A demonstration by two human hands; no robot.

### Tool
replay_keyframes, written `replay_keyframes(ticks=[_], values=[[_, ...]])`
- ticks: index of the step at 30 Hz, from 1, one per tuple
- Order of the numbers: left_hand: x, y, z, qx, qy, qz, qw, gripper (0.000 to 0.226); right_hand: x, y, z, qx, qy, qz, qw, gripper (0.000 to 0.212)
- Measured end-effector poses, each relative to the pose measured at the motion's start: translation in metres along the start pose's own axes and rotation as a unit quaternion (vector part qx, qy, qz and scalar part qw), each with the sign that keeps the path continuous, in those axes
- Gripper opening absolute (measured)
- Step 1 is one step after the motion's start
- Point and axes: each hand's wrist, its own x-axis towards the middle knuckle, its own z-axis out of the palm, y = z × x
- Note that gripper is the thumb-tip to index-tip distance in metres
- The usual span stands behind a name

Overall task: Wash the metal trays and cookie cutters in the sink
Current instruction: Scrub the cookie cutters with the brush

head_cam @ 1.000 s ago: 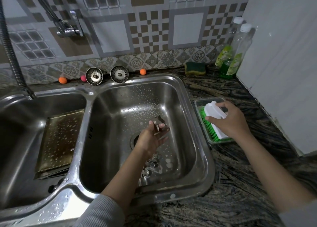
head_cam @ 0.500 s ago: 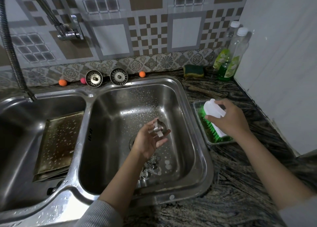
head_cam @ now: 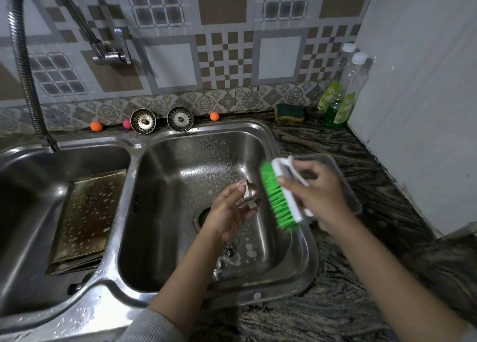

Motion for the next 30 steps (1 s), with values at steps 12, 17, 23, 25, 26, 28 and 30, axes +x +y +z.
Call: replay_keyframes(ticks=[12,17,23,25,26,28,30], values=[[-0.031,-0.005,-0.018,0.004,0.087,0.025,0.996,0.016,0.015,0.026,0.066,0.023,0.091,0.052,0.994,0.043],[-0.035,-0.004,-0.026,-0.016,0.067,0.029,0.997,0.014,-0.005,0.041,0.087,0.045,0.023,0.041,0.998,0.048],[-0.045,0.007,-0.032,0.036,0.037,0.016,0.999,0.026,0.005,0.033,0.091,0.004,0.117,-0.009,0.993,0.041],[-0.048,0.012,-0.035,0.025,0.036,0.000,0.999,0.032,0.006,0.033,0.088,0.021,0.130,0.005,0.991,0.045],[-0.050,0.014,-0.036,0.009,0.040,-0.004,0.999,0.035,0.005,0.032,0.086,0.038,0.136,0.013,0.990,0.045],[-0.051,0.015,-0.040,0.007,0.063,0.002,0.998,0.044,-0.001,0.028,0.079,0.092,0.132,0.036,0.986,0.042],[-0.052,0.014,-0.043,0.068,0.102,0.018,0.992,0.051,-0.011,0.026,0.073,0.146,0.086,0.054,0.984,0.038]])
